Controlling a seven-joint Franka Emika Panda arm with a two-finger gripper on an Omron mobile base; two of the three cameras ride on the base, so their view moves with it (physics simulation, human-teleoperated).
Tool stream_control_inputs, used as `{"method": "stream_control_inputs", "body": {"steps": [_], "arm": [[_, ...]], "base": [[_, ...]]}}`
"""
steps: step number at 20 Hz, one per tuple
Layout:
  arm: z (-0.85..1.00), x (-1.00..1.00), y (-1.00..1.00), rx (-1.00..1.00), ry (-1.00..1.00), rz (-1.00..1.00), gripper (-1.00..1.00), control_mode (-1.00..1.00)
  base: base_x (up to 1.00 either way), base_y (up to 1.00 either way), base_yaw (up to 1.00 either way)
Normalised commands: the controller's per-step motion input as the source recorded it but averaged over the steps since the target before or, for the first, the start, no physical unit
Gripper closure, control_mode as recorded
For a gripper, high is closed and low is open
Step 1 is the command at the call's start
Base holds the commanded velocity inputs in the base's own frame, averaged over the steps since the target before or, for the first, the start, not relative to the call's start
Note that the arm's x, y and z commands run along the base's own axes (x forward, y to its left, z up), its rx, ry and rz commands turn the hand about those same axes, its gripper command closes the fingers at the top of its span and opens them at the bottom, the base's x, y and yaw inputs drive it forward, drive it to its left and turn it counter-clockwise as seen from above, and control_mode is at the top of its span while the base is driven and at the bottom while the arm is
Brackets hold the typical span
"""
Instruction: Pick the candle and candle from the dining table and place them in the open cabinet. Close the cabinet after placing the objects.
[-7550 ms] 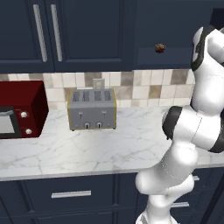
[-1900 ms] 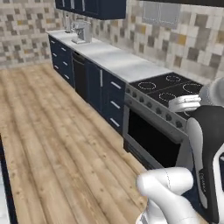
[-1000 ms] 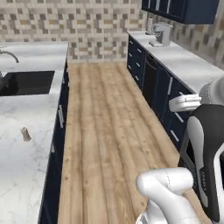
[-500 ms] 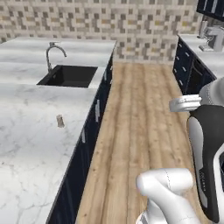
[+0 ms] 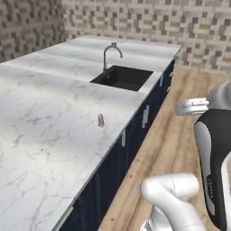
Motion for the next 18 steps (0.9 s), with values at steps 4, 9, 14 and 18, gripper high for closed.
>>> {"method": "stream_control_inputs", "body": {"steps": [4,9,14,18], "arm": [[0.00,0.00,0.00,0.00,0.00,0.00,-1.00,1.00],[0.00,0.00,0.00,0.00,0.00,0.00,-1.00,1.00],[0.00,0.00,0.00,0.00,0.00,0.00,-1.00,1.00],[0.00,0.00,0.00,0.00,0.00,0.00,-1.00,1.00]], "base": [[0.69,0.11,0.56],[0.39,0.00,0.43],[0.23,0.00,0.39],[0.10,-0.26,0.38]]}}
